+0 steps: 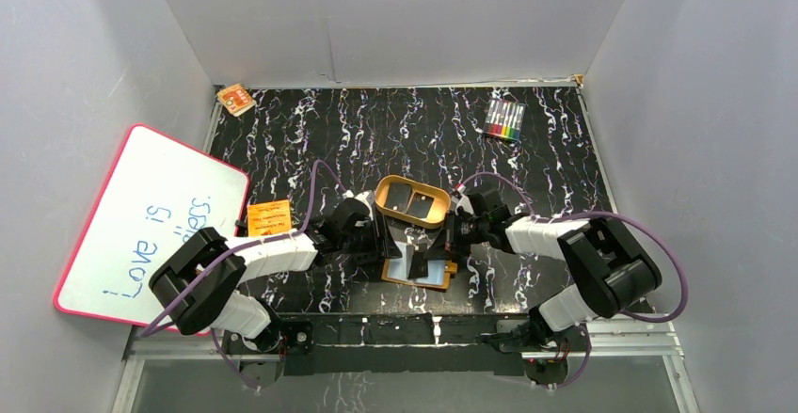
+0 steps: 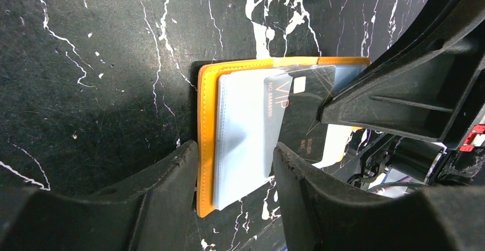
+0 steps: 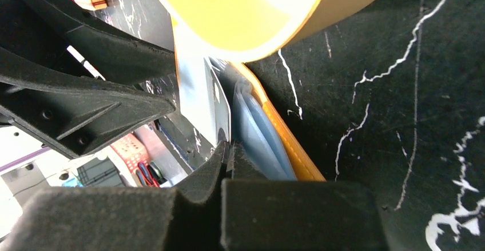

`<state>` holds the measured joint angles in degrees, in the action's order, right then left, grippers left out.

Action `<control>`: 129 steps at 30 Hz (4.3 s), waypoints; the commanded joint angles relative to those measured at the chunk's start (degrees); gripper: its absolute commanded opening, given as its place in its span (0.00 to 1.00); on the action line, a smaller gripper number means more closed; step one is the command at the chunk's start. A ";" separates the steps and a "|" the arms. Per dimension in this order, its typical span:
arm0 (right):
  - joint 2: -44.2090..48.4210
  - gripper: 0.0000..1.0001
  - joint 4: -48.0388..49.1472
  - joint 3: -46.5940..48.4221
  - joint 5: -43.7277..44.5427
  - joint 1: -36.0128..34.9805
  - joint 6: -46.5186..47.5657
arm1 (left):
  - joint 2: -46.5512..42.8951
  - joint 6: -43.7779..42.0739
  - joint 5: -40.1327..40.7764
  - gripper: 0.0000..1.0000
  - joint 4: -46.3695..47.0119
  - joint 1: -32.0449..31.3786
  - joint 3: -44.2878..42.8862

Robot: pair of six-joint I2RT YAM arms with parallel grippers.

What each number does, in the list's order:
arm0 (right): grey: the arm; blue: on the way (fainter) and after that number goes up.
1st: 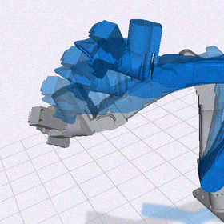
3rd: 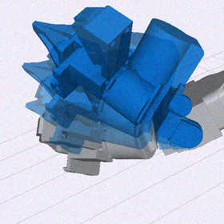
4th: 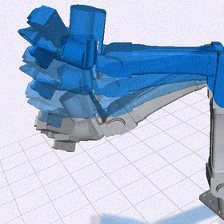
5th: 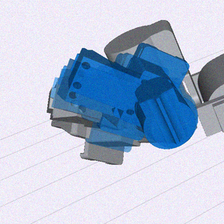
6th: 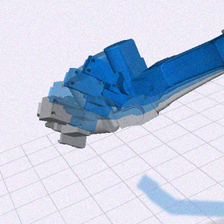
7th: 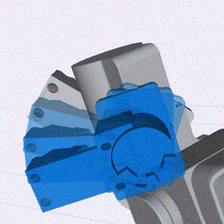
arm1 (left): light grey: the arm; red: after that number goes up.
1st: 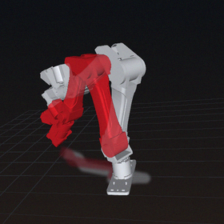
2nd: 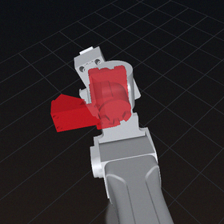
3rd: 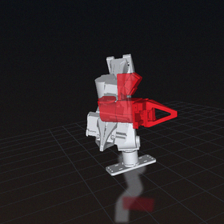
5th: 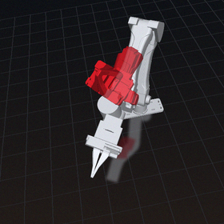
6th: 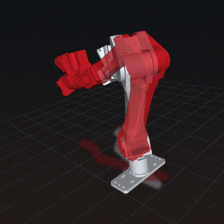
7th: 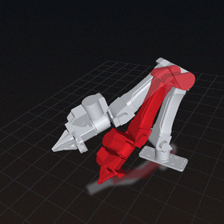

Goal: Put the credit cards into the card holder
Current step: Insert the credit card into the card holder.

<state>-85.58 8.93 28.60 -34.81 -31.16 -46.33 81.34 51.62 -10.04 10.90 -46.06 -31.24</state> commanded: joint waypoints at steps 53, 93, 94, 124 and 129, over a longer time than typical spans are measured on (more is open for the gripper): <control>6.51 0.31 -0.30 0.79 15.19 -9.56 -13.70 | -6.64 3.41 0.75 0.38 -1.25 -0.15 5.23; -2.73 0.06 -15.29 11.62 16.49 -12.15 -2.59 | -6.29 1.48 3.81 0.30 -4.30 -0.10 5.88; -3.08 0.06 -15.07 11.88 16.46 -12.43 -2.69 | -6.40 1.54 3.58 0.30 -4.11 -0.15 6.03; 1.09 0.32 -23.65 18.33 21.19 -15.06 0.72 | -20.22 3.67 12.03 0.34 -14.58 -0.11 8.15; 8.36 0.51 -29.80 22.11 27.88 -14.86 5.37 | -26.87 3.74 15.48 0.47 -20.23 -0.15 6.42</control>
<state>-83.15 -14.94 45.32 -13.85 -46.00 -46.04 59.22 55.18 0.69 -2.46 -46.09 -22.98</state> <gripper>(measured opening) 0.455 0.428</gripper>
